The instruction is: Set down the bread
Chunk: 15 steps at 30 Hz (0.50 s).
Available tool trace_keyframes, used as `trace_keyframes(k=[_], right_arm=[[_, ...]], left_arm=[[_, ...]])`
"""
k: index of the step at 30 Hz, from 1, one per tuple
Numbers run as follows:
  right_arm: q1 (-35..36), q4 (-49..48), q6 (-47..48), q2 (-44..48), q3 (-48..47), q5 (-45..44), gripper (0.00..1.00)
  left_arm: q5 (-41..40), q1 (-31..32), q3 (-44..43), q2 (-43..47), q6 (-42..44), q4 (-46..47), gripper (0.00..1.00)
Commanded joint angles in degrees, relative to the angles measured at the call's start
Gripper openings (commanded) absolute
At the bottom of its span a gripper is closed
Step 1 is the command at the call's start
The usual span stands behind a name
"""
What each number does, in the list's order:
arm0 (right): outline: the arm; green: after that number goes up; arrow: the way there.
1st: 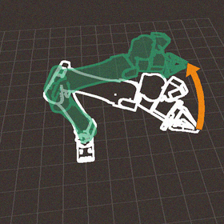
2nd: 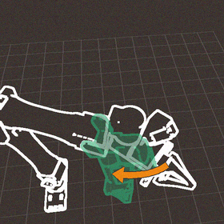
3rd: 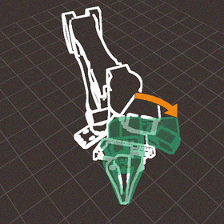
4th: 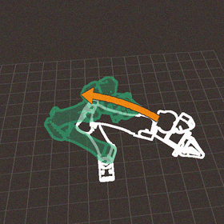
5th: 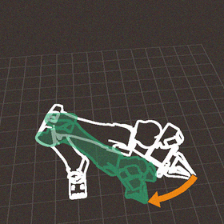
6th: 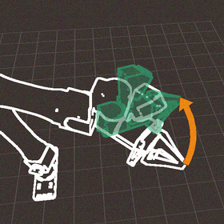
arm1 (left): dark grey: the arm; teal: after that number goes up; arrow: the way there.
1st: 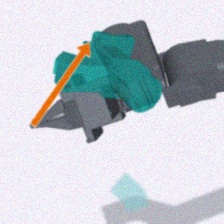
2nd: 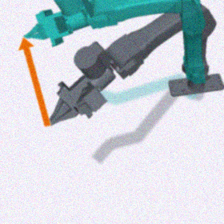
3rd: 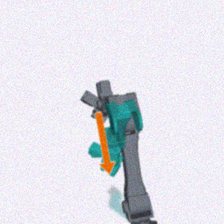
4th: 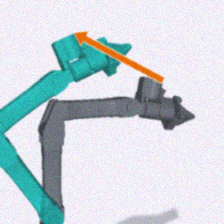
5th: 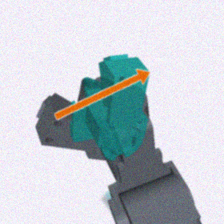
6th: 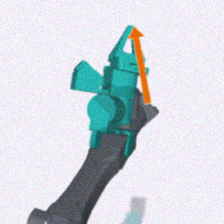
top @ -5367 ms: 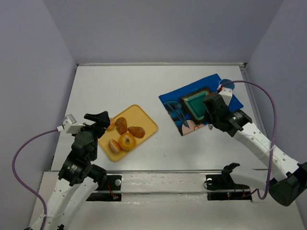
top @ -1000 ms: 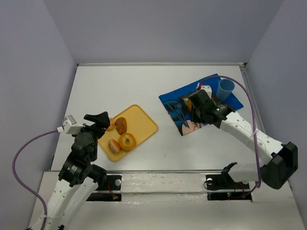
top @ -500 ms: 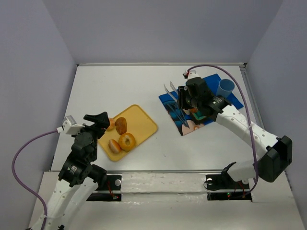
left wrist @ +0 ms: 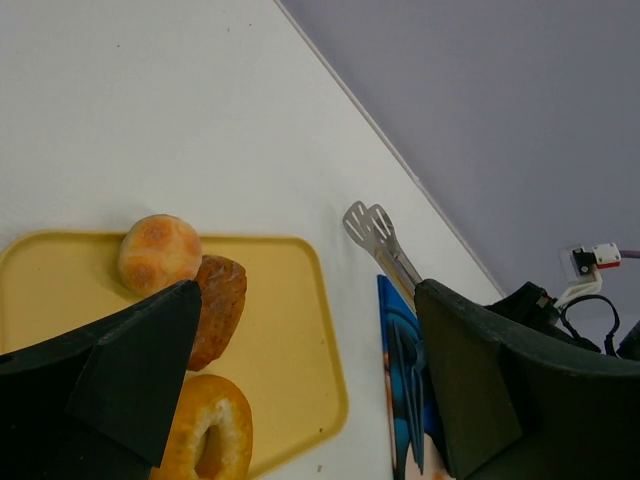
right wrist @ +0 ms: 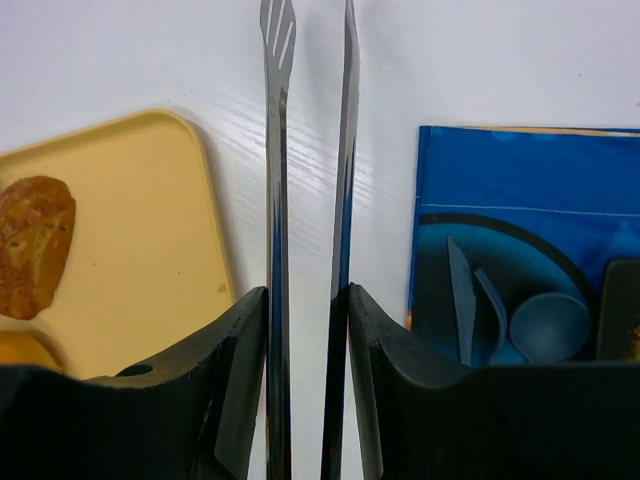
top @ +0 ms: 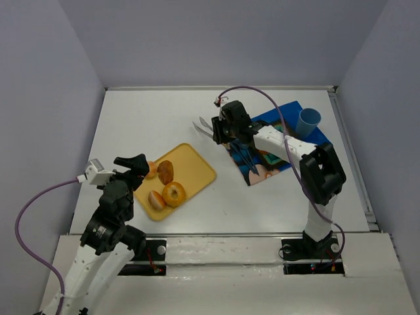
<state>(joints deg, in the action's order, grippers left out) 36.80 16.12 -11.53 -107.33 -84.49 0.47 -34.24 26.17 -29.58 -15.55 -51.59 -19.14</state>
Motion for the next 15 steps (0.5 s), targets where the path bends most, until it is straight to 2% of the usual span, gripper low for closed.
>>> trace_keyframes(k=[1, 7, 11, 15], right_arm=[[-0.1, -7.5, 1.1, -3.7, -4.6, 2.5, 0.42], [-0.1, -8.3, 0.4, -10.3, -9.3, 1.7, 0.48], [-0.1, -7.9, 0.1, -14.9, -11.7, 2.4, 0.59], [-0.1, -7.9, 0.0, -15.7, -12.1, 2.6, 0.69]], left_arm=[[-2.5, 0.1, -1.0, -1.9, -0.7, 1.0, 0.99], [-2.7, 0.1, -1.4, -2.5, -0.7, 0.8, 0.99], [-2.8, 0.1, -1.4, -2.0, -0.9, 0.6, 0.99], [-2.9, 0.1, -1.4, -2.0, -1.0, 0.3, 0.99]])
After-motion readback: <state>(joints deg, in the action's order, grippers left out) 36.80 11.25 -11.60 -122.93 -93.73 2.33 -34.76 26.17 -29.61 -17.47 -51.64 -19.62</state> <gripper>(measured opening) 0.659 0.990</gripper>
